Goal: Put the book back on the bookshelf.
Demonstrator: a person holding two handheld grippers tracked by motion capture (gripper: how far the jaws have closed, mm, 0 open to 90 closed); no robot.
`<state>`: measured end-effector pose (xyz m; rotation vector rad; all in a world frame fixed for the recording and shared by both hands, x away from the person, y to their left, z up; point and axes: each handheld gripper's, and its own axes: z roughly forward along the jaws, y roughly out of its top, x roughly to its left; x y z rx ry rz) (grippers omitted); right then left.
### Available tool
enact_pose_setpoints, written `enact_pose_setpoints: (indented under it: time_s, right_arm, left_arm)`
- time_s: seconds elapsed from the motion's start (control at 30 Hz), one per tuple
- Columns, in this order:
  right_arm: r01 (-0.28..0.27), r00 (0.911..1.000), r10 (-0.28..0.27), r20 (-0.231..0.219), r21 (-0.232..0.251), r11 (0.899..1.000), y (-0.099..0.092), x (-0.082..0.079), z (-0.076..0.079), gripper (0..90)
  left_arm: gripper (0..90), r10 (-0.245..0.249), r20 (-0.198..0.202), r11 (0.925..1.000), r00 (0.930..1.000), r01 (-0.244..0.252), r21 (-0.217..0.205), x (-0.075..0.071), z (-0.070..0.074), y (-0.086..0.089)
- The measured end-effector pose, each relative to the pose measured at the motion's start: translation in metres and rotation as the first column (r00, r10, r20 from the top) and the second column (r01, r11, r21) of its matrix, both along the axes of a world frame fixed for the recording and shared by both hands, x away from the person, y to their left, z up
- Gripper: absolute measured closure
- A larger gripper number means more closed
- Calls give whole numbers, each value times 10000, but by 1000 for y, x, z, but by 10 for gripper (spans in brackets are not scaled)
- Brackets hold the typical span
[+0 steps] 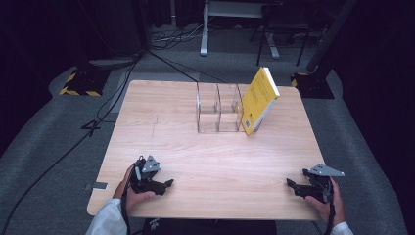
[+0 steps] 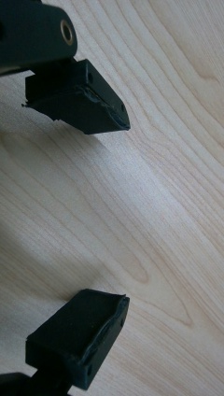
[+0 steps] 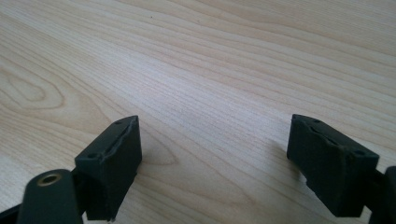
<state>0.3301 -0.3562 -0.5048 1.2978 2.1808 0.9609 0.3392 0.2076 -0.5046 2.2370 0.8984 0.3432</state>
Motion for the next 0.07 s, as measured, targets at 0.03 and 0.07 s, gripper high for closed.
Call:
enact_pose_setpoints:
  time_s: [0.03, 0.07]
  right_arm:
    - [4, 10000, -4, -4, 3, 10000, 0, 0, 0, 183]
    - [3, 10000, -3, -1, 1, 10000, 0, 0, 0, 183]
  left_arm:
    - [147, 13, -24, 10000, 10000, -13, -29, 0, 0, 0]
    - [147, -1, -11, 10000, 10000, 1, -1, 0, 0, 0]
